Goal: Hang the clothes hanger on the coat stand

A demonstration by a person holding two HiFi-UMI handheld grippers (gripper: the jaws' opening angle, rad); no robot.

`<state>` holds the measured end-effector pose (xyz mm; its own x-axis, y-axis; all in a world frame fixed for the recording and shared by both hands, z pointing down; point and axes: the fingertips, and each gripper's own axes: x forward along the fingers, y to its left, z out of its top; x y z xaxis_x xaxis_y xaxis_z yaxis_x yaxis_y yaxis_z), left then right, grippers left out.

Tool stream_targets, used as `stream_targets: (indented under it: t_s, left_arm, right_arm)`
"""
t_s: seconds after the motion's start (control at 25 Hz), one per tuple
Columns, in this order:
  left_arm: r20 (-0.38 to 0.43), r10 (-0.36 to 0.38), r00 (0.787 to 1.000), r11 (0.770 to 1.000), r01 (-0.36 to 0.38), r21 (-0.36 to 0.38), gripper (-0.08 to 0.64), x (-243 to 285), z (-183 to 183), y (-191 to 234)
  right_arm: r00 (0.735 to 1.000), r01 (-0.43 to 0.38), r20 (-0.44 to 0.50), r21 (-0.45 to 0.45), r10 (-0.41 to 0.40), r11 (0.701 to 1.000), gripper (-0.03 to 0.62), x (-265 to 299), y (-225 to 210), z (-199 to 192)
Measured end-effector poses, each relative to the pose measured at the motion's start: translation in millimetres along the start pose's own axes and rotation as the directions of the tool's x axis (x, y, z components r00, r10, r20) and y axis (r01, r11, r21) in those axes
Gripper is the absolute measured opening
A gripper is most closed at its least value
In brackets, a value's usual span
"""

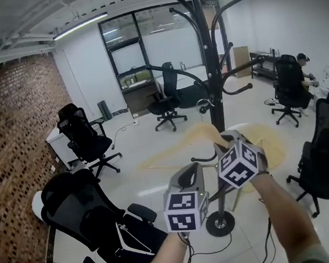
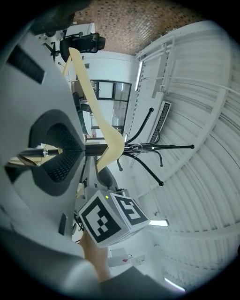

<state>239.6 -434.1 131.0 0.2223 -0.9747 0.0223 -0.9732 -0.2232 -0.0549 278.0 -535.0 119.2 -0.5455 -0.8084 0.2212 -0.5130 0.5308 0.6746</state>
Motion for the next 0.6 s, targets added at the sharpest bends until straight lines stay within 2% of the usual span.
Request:
stream_targets:
  t_s: [0.28,0.6]
  left_arm:
    - [-0.008,0.01,1.0,1.0,-0.01,0.002,0.017,18.2,-6.3,9.6]
    - [-0.015,-0.014,1.0,1.0,0.013,-0.013,0.017,33.2,-7.8,-0.6]
  right_arm:
    - [1.0,-0.006,-0.021,0.008,0.007,1.0,0.067,28.6,-6.1,-14.8]
    - [0.999,-0.001,-0.04,0.02,0.001,1.0,0.067,42.3,-12.7,-33.6]
